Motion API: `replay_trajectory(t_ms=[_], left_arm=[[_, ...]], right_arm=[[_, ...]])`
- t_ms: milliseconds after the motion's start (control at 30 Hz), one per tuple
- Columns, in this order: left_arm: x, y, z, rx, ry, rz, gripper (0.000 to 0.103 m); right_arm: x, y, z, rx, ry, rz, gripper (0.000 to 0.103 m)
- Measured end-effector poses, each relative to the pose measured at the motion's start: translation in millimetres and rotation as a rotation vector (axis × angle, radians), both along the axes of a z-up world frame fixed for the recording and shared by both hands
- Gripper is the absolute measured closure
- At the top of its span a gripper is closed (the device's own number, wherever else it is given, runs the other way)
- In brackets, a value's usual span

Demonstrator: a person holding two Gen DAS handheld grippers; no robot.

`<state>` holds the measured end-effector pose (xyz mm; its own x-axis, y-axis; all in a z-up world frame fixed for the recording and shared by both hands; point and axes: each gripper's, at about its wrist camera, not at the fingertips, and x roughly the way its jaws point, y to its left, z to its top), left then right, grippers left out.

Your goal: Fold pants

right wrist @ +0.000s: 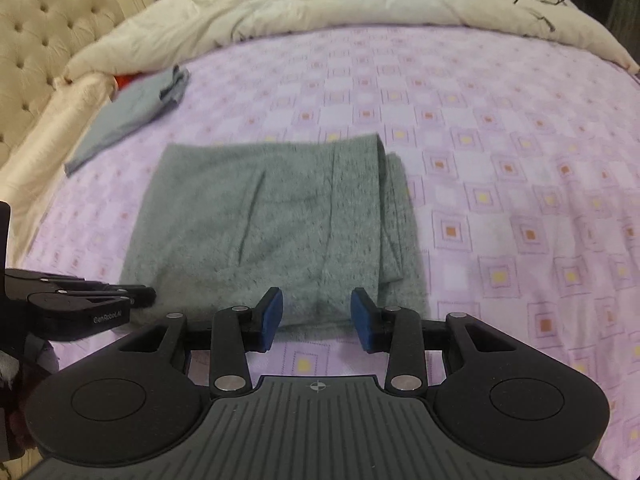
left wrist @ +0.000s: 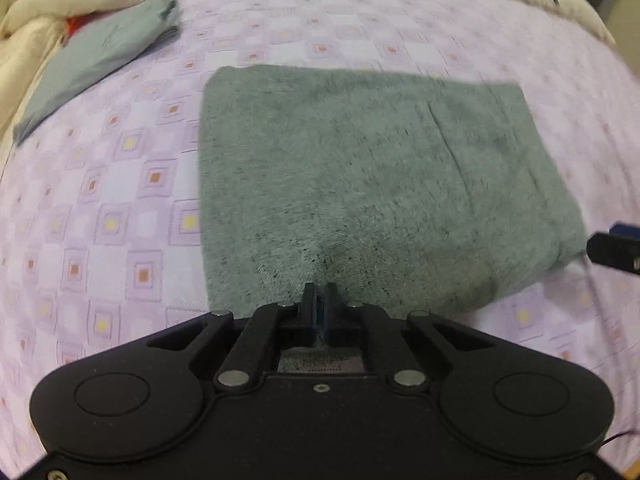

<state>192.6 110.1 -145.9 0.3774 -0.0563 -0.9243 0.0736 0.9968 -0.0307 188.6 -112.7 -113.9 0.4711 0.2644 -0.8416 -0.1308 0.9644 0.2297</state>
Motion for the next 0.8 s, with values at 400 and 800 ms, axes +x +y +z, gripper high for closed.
replay_trajectory(t_ms=[400, 800], left_arm=[[-30.9, -30.8, 93.1, 0.090, -0.115, 0.110, 0.091], [-61.9, -61.8, 118.4, 0.055, -0.145, 0.120, 0.090]], right_arm=[[-24.2, -2.9, 63.2, -0.016, -0.117, 0.039, 0.066], [-54.2, -3.5, 98.0, -0.004, -0.198, 0.073, 0.066]])
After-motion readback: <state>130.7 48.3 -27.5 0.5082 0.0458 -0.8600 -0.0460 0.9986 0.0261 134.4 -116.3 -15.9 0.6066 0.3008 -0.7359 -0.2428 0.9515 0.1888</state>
